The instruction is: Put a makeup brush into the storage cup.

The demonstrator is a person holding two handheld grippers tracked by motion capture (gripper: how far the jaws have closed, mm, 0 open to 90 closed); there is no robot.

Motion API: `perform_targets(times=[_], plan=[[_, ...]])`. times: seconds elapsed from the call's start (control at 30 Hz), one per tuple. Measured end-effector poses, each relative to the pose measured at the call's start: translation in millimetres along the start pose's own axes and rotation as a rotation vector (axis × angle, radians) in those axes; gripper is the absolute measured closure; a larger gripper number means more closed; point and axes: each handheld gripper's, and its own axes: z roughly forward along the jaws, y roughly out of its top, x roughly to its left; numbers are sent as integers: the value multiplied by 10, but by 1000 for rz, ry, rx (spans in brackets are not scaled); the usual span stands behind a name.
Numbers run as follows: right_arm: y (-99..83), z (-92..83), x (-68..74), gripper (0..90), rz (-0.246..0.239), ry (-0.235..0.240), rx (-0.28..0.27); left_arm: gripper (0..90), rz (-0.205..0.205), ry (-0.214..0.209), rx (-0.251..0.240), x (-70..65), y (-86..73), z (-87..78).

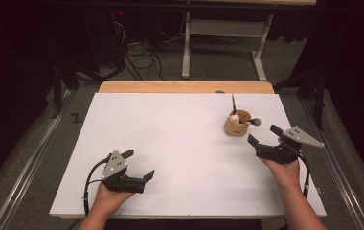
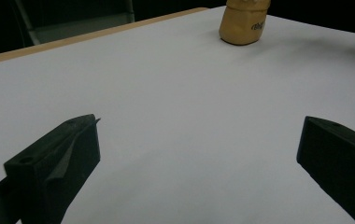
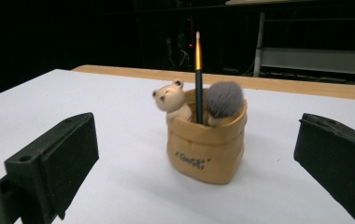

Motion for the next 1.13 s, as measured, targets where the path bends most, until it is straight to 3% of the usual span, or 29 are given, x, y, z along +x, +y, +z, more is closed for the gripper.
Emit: perform_targets(times=[0.43, 0.57, 0.83, 1.13], plan=[[-298, -493, 162, 3, -27, 34, 6, 3, -23, -16, -3, -52, -4, 27], [-342, -624, 238, 3, -34, 53, -7, 3, -1, -30, -20, -136, 30, 30], [-356, -598, 249, 3, -26, 69, -7, 3, -30, -25, -24, -112, 18, 48], [-357, -601, 229, 3, -22, 53, -16, 3, -45, -28, -31, -78, 14, 29]])
